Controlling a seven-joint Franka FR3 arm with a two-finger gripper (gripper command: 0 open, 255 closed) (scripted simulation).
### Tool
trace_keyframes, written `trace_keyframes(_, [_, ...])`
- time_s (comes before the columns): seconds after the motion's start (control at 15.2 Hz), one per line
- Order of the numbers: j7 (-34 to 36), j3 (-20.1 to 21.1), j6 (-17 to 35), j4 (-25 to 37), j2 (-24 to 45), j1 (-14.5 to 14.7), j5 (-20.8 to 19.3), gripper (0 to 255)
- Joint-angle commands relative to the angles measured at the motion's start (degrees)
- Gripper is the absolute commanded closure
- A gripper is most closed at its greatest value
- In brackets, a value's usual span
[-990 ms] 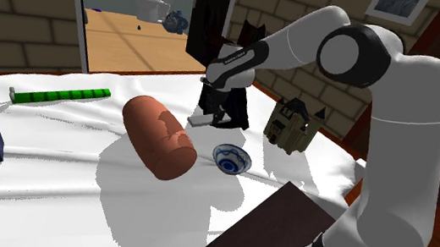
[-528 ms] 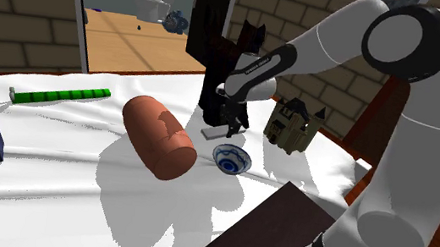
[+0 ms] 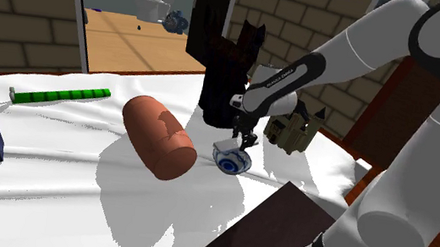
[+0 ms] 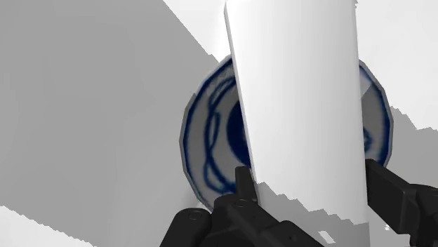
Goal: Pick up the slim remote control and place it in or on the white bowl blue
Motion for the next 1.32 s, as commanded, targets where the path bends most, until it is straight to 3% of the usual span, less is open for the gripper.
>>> trace_keyframes(0.0, [-0.4, 0.1, 1.7, -0.8, 0.9, 0.0, 0.5, 255])
trace_keyframes(0.66, [-3.4, 1.6, 9.9, -0.6, 9.4, -0.9, 4.7, 255])
trace_keyframes(1.19, [-3.4, 1.7, 9.9, -0.6, 9.4, -0.9, 4.7, 255])
trace_keyframes(1.25, [-3.4, 1.7, 9.9, -0.6, 9.5, -0.9, 4.7, 0])
